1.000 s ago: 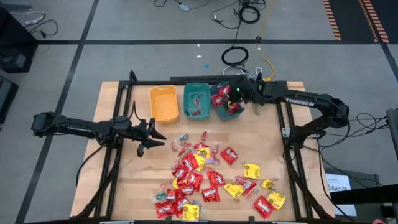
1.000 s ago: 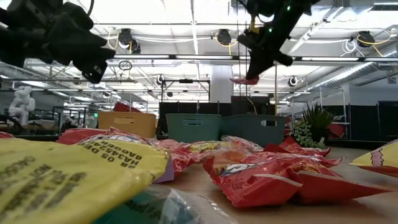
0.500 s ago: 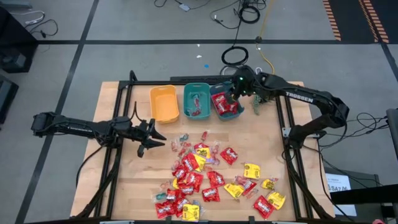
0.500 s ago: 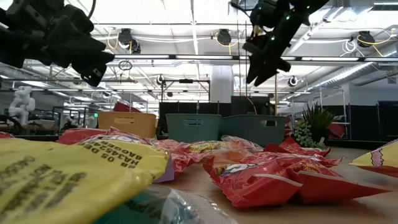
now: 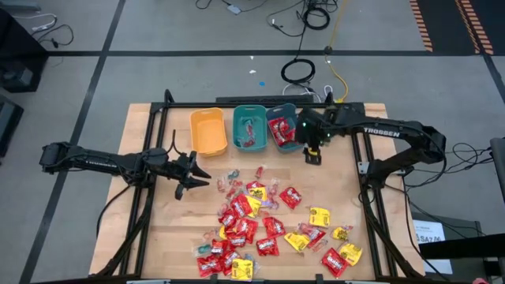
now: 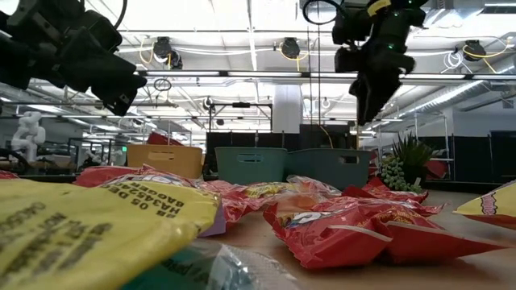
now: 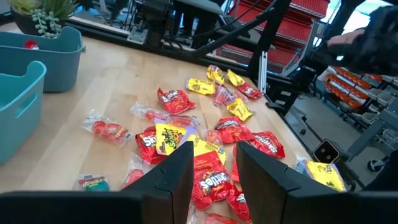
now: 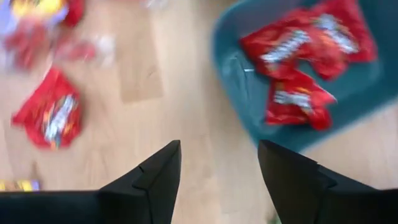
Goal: Sort candy
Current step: Adjust the blue bin
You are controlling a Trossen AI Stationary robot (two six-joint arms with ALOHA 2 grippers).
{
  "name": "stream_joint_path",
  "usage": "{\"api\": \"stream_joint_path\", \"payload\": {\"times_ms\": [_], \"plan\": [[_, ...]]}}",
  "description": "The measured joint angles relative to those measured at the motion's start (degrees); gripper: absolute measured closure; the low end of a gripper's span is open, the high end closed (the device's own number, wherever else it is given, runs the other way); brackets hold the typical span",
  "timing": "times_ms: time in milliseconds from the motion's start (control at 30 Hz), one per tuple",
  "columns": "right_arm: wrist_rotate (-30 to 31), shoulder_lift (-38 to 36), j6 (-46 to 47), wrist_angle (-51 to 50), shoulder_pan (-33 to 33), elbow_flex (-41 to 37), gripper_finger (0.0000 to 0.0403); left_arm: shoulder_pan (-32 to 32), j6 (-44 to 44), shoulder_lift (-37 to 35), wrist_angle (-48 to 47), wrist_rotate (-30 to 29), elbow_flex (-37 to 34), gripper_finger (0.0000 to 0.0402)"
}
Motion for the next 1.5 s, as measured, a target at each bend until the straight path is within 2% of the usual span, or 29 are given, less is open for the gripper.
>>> {"api": "stream_joint_path", "payload": {"times_ms": [133,300,533,733,1167,1267,1433,1500], "plan": [[0.6,0.05,-6.59,6.24,1.85,-3.89,0.0217,0.0,0.0,0.0,-0.01,-0.13,0.0,0.0272],[6.45,0.07,-6.79,11.13,2.33,-6.66,0.024,0.0,-0.14,0.0,0.02,-0.14,0.0,0.0272],[6.55,0.07,-8.47,12.96,2.17,-8.95,0.0264,0.0,-0.5,0.0,0.02,-0.16,0.0,0.0272],[11.46,0.07,-9.24,15.85,2.01,-10.95,0.0271,0.0,-0.55,0.0,0.04,-0.16,0.0,0.0272],[12.28,0.07,-9.82,19.01,1.82,-15.87,0.0278,0.0,-2.14,0.0,0.08,-0.16,0.0,0.0272],[13.79,0.08,-6.19,18.51,1.82,-16.54,0.0303,0.0,-2.16,0.0,0.1,-0.16,0.0,0.0272],[13.55,0.07,1.08,18.79,1.85,-16.49,0.0378,0.0,-2.16,0.0,0.1,-0.16,0.0,0.0272],[13.44,0.07,4.9,18.75,1.87,-16.49,0.0396,0.0,-2.18,0.0,0.1,-0.16,0.0,0.0272]]}}
